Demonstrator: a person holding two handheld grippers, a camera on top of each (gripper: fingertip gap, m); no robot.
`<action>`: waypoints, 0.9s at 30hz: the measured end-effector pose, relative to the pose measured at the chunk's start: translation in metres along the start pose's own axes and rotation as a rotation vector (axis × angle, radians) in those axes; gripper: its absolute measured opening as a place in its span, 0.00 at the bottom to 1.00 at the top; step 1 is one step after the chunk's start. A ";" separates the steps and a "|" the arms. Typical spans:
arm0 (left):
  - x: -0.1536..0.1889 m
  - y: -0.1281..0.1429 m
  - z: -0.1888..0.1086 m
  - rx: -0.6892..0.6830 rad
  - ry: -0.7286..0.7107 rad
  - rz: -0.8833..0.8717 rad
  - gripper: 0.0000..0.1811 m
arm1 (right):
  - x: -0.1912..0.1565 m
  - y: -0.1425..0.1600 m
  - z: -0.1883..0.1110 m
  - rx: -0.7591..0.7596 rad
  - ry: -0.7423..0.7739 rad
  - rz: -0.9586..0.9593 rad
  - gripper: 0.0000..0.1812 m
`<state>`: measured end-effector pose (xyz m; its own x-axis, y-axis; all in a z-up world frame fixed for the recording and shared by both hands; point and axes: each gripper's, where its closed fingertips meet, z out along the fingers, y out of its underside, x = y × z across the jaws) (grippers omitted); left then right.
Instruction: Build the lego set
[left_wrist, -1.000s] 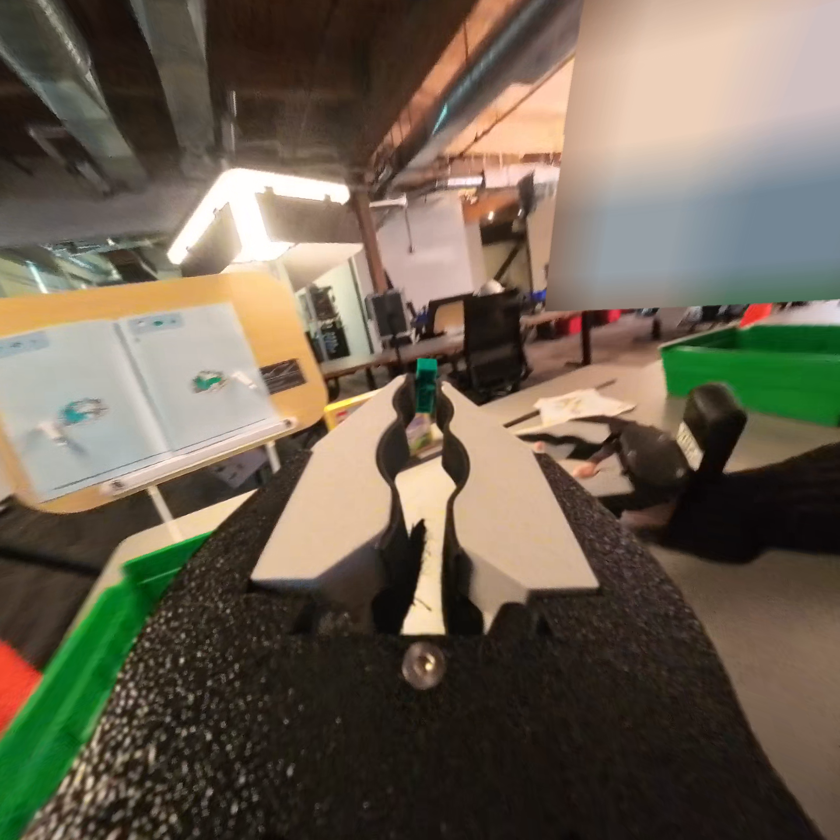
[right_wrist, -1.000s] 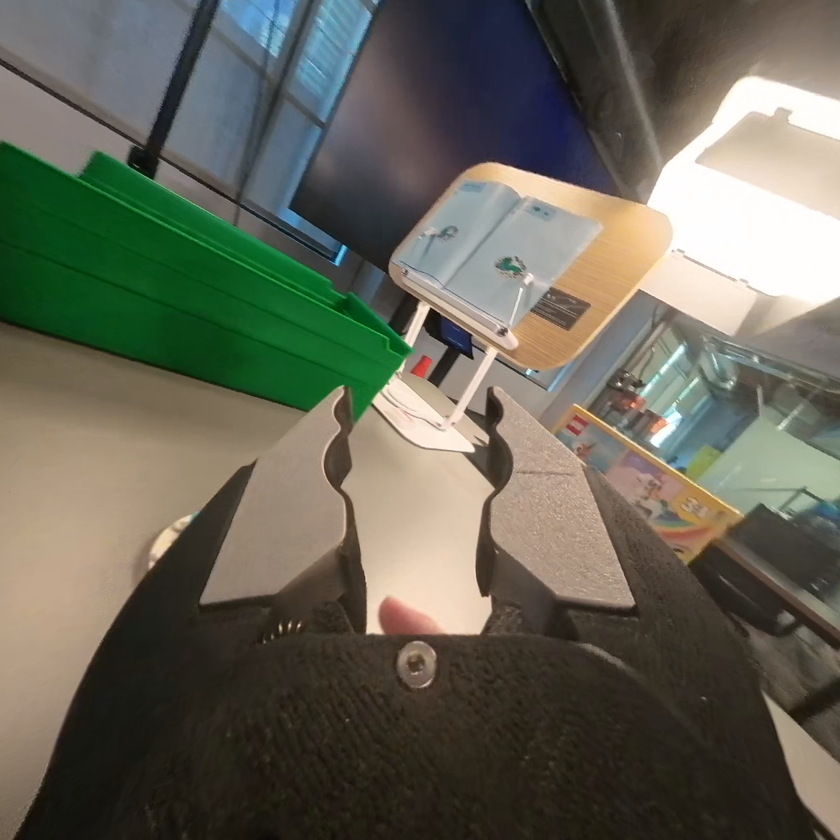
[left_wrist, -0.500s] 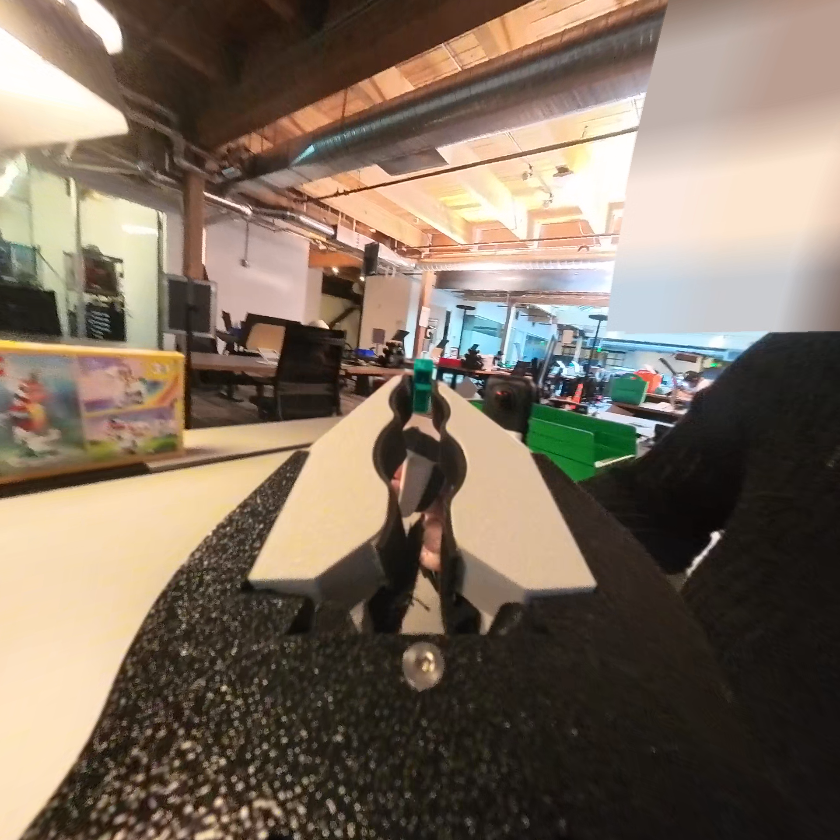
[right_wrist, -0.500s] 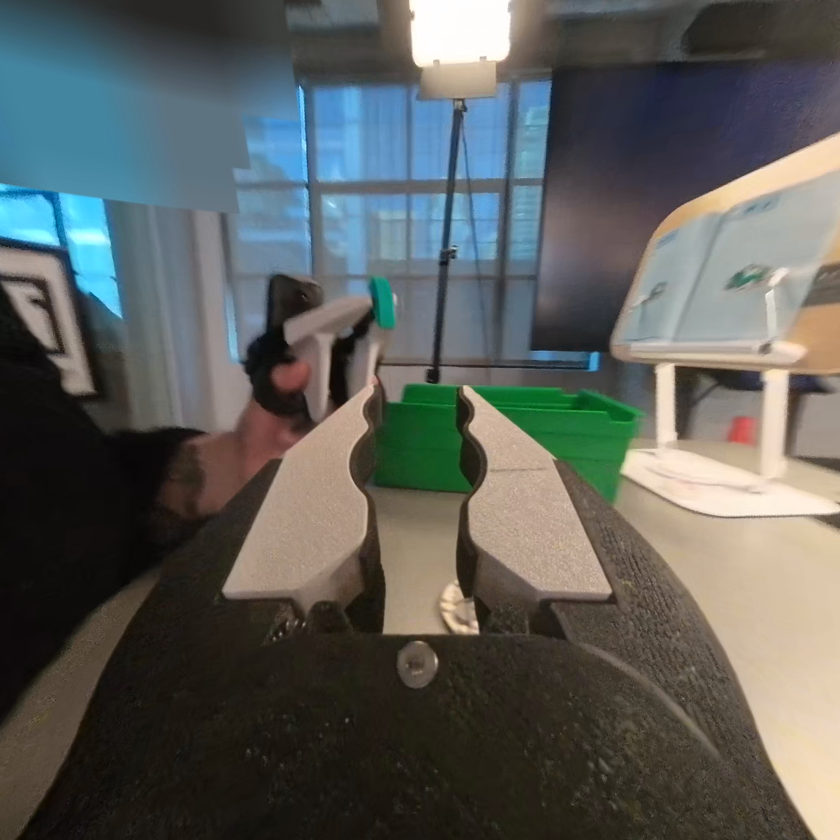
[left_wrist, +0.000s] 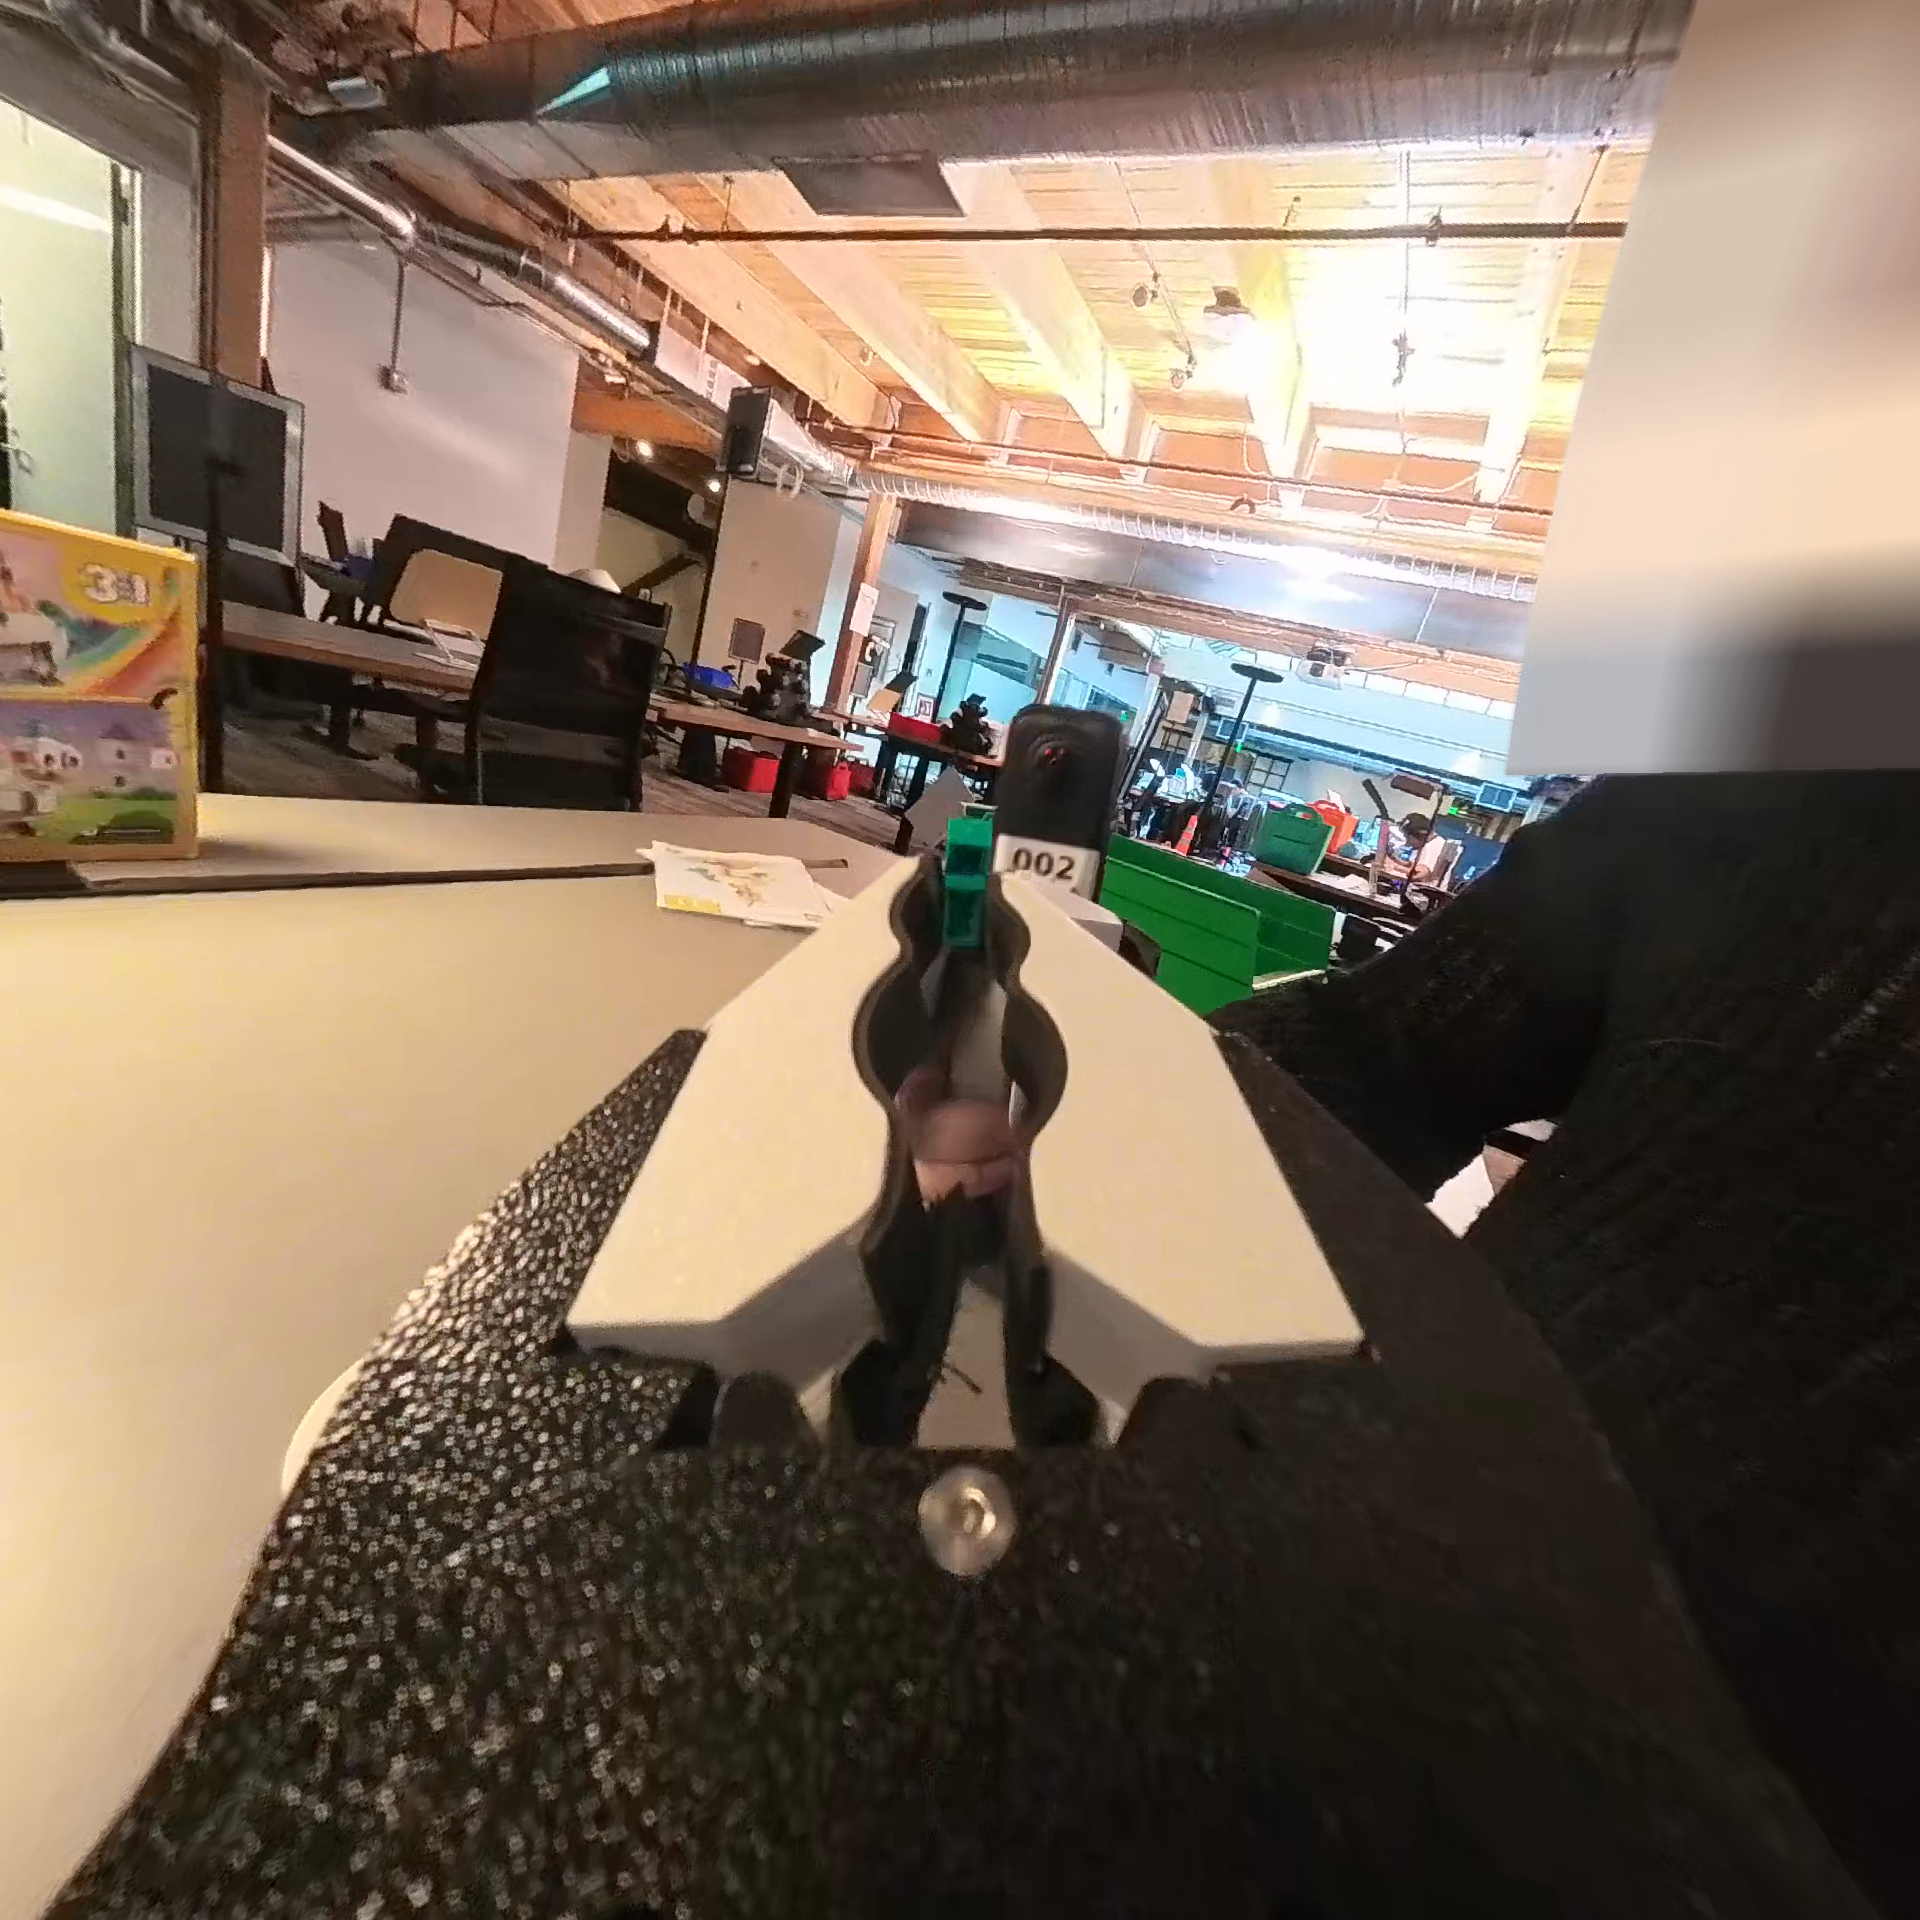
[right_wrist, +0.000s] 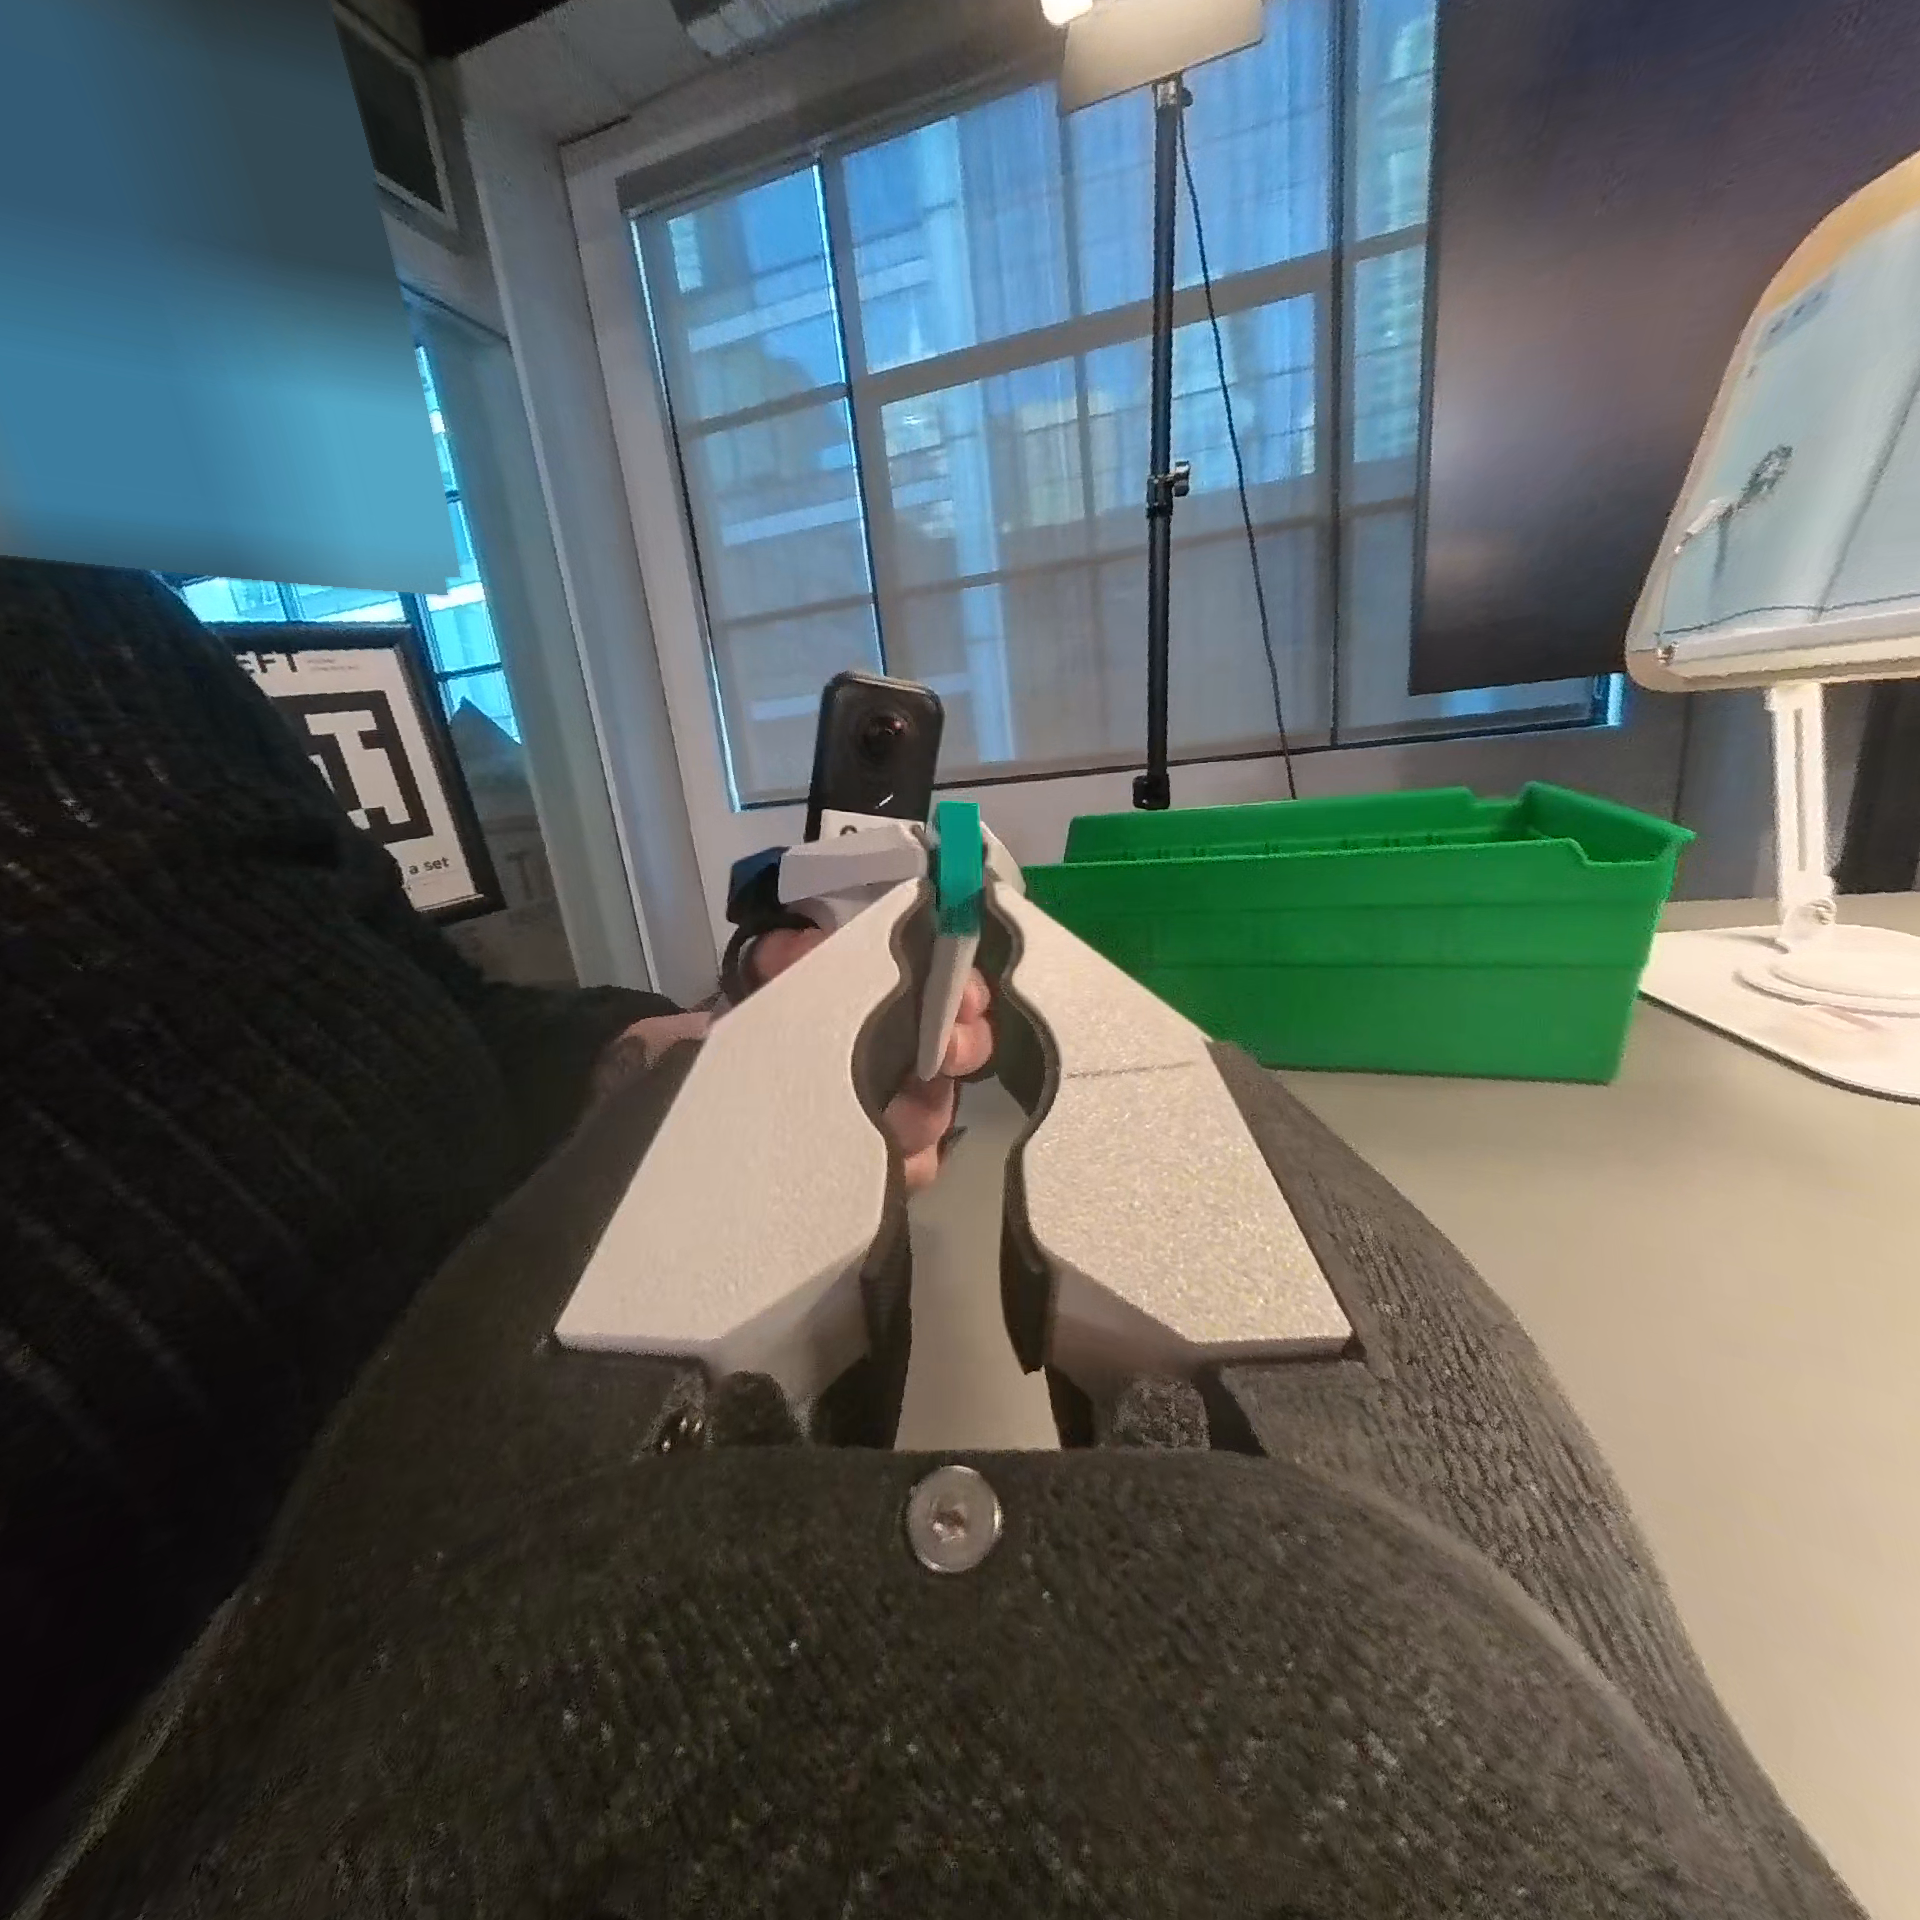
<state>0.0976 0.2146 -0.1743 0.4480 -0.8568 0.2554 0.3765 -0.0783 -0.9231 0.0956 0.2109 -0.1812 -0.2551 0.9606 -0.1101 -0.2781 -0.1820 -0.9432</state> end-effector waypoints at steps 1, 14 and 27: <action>-0.002 0.001 -0.001 -0.004 0.000 -0.005 0.03 | 0.001 0.001 0.000 -0.011 0.007 -0.003 0.03; -0.079 0.070 -0.049 -0.743 -0.305 0.285 0.46 | 0.084 0.082 -0.041 -0.802 0.355 -0.225 0.03; -0.096 0.108 -0.049 -1.037 0.027 0.361 0.46 | 0.068 0.099 -0.051 -0.917 0.277 -0.164 0.03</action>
<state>0.0554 0.2638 -0.3130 0.3721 -0.9253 -0.0736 -0.6439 -0.2003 -0.7384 0.0977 0.2689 -0.2980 -0.0182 0.9962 0.0849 0.5686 0.0802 -0.8187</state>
